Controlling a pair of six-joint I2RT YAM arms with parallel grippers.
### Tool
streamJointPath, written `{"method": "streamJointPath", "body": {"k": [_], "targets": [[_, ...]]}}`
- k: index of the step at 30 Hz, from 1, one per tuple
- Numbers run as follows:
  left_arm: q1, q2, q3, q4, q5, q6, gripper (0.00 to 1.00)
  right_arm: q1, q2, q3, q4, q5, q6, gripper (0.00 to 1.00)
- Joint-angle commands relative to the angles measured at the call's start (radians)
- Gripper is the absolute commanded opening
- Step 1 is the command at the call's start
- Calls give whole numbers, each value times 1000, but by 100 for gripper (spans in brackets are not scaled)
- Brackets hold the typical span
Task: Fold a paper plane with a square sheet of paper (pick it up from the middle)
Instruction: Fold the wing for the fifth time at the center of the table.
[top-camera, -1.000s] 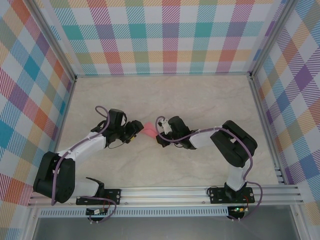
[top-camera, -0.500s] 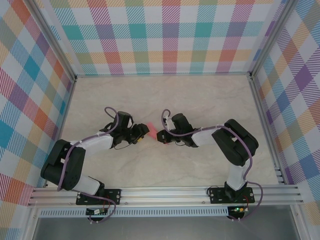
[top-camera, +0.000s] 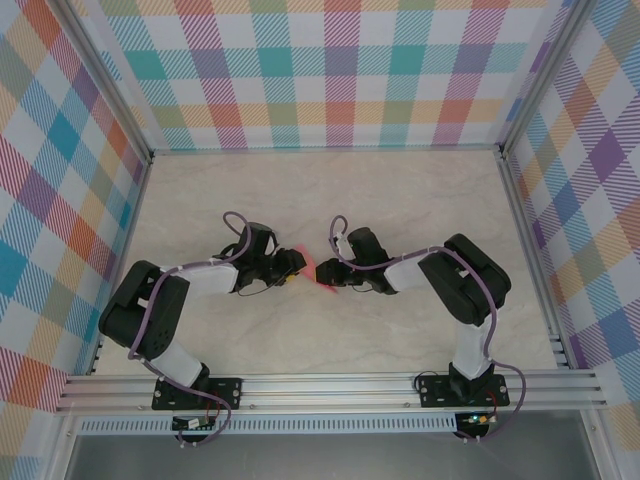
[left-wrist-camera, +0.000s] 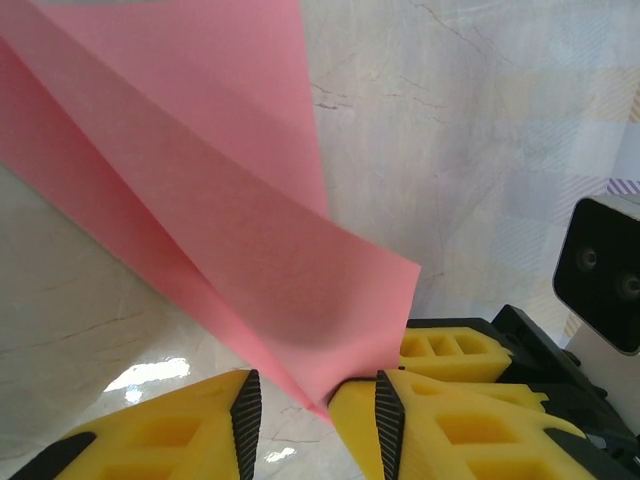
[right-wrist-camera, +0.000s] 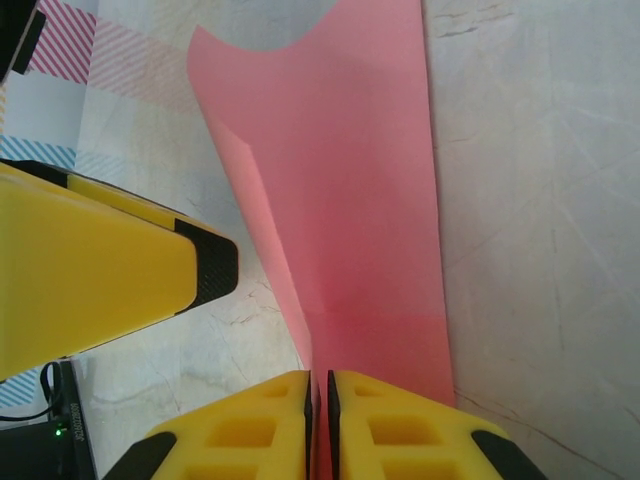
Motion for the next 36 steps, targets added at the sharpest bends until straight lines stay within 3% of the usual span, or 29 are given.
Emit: {"method": "streamJointPath", "body": {"k": [1,23,36], "targets": [[-9,7,29,29,19,18,37,-11,16,-10,28,-41,37,13],[-13,37,42,84,75,35,36,-59,60,45,18,-187,138,9],[-21,72,60,80,85,44,36,-62,87,73,-24,-209,147,10]]}}
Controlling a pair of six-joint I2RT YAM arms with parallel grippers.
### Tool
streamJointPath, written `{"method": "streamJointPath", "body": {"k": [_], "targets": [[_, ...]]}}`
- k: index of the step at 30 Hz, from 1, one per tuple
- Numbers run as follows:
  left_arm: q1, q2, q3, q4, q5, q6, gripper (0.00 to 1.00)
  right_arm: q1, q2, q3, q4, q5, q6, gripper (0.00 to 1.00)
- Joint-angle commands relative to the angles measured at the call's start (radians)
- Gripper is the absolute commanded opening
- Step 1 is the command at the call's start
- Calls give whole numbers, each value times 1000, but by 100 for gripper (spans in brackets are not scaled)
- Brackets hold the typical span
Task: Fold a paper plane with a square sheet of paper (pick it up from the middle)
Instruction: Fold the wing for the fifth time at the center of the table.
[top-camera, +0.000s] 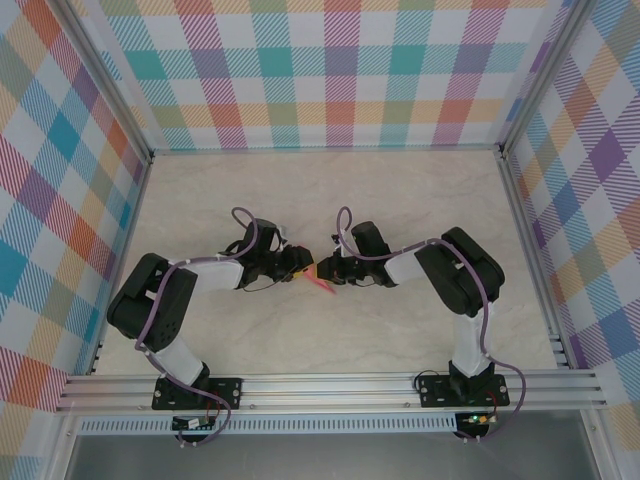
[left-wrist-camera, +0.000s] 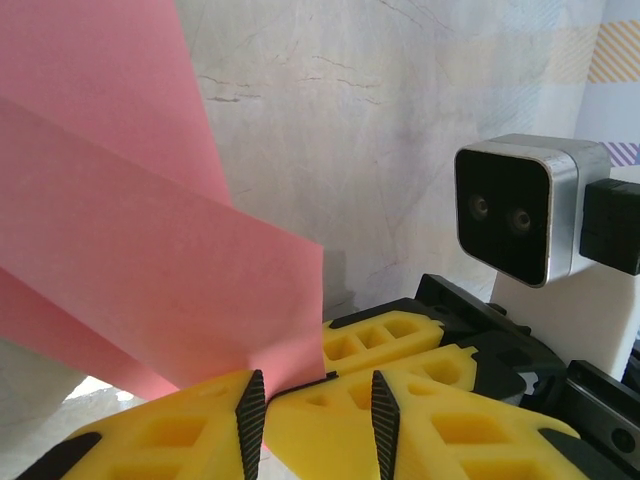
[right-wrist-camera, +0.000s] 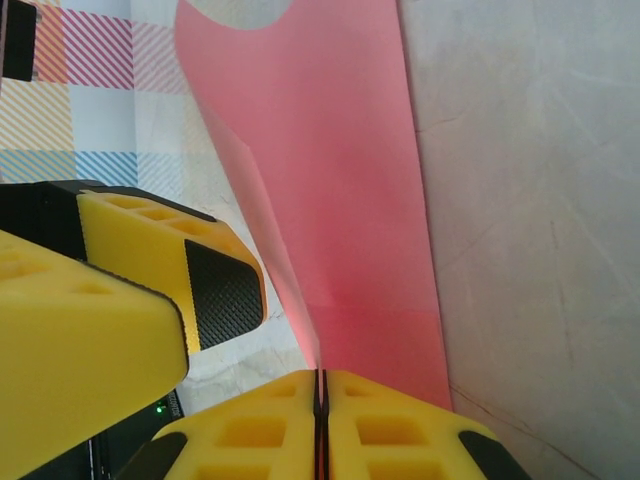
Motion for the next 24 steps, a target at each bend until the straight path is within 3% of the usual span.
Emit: {"method": "streamJointPath", "body": {"k": [1,24], "targets": [[-8,12,22,11,3,22,35,-5,20,21,-23,-24,1,10],[-8,47,33,-23,-59,27,28,-5,21,36,-90,-24,-19,18]]}}
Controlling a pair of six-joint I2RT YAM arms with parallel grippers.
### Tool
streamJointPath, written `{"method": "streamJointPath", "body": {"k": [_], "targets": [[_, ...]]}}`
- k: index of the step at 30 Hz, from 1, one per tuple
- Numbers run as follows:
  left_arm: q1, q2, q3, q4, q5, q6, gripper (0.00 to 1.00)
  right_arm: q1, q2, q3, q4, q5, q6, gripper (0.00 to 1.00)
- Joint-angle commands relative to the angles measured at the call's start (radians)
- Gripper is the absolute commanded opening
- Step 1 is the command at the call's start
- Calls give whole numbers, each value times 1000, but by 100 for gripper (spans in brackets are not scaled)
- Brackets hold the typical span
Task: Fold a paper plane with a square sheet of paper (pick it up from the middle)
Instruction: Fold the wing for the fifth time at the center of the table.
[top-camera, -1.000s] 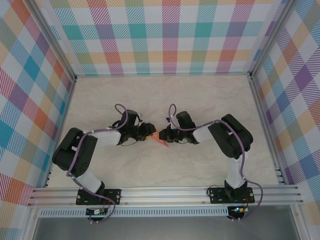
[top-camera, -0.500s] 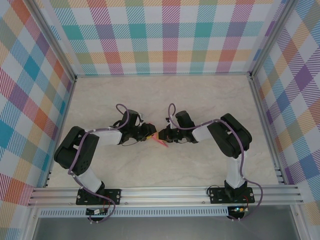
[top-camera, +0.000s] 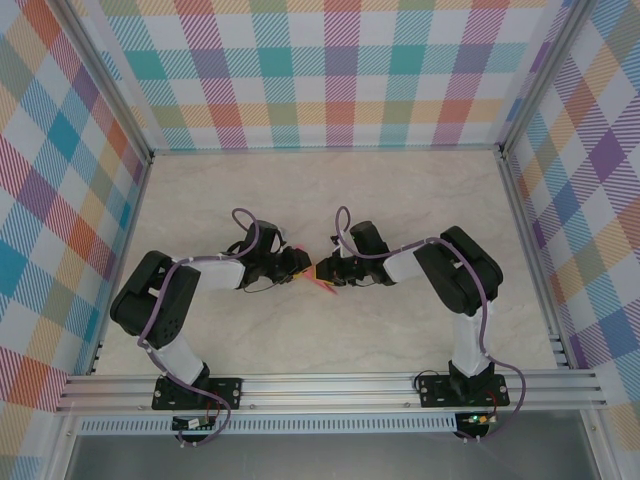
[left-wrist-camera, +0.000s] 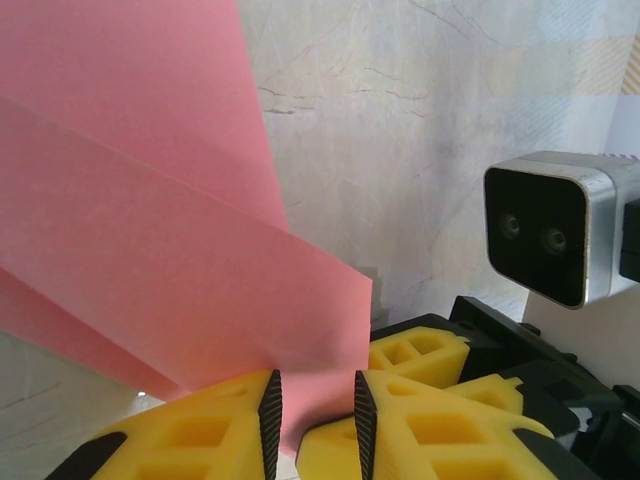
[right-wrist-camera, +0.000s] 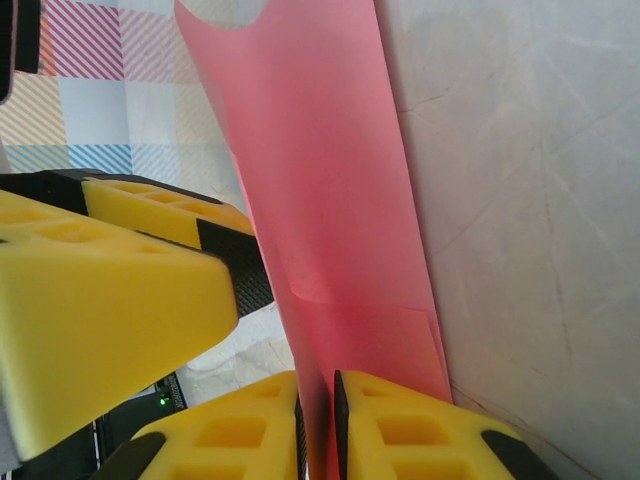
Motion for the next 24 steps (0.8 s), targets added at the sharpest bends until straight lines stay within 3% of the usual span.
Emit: {"method": "streamJointPath", "body": {"k": [1,24], "targets": [[-8,21,33,-18,-24,21,27,-5,7,16,-44,-8,-23,18],[-8,59,77,-69,-46,18,24,-18,-47,51,-227,-26,-173,25]]}}
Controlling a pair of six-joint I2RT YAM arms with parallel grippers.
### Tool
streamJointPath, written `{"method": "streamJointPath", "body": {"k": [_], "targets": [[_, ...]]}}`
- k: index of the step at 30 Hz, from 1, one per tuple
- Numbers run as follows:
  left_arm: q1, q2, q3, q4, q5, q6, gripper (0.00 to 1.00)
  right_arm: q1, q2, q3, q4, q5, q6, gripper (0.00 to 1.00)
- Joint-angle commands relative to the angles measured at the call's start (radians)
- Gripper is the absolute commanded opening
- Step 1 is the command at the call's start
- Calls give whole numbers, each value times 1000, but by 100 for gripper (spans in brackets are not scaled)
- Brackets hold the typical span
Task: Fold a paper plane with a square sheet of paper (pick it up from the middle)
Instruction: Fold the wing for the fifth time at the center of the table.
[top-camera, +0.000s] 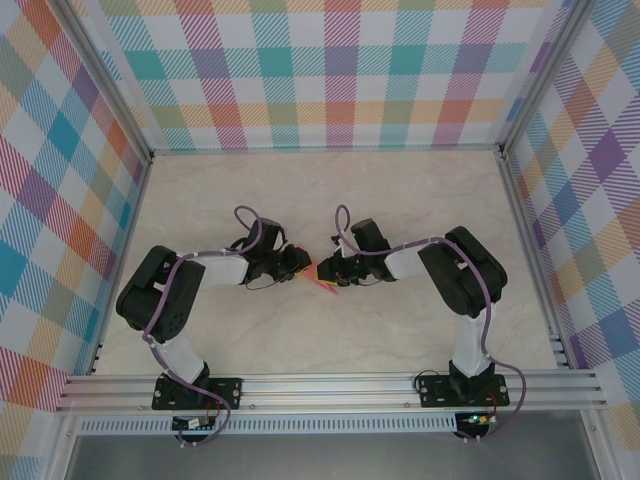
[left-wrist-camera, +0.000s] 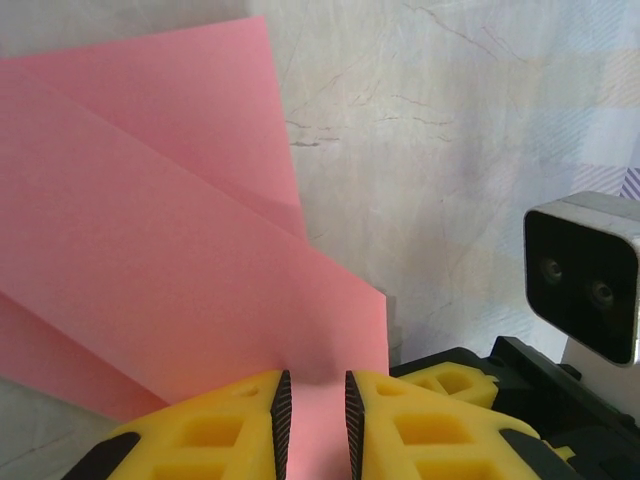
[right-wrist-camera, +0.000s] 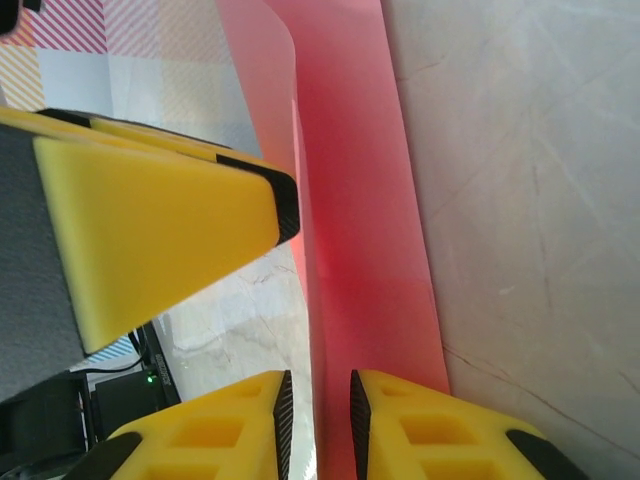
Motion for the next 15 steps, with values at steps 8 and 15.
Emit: {"method": "streamJointPath", "body": {"k": [8,15], "targets": [[-7,38,46,-42,-15,18,24,-5,-28,68,-226,7,-208,26],[-8,38,49,-53,-22,18,23,-4,-38,83,-279,41,-268,26]]}}
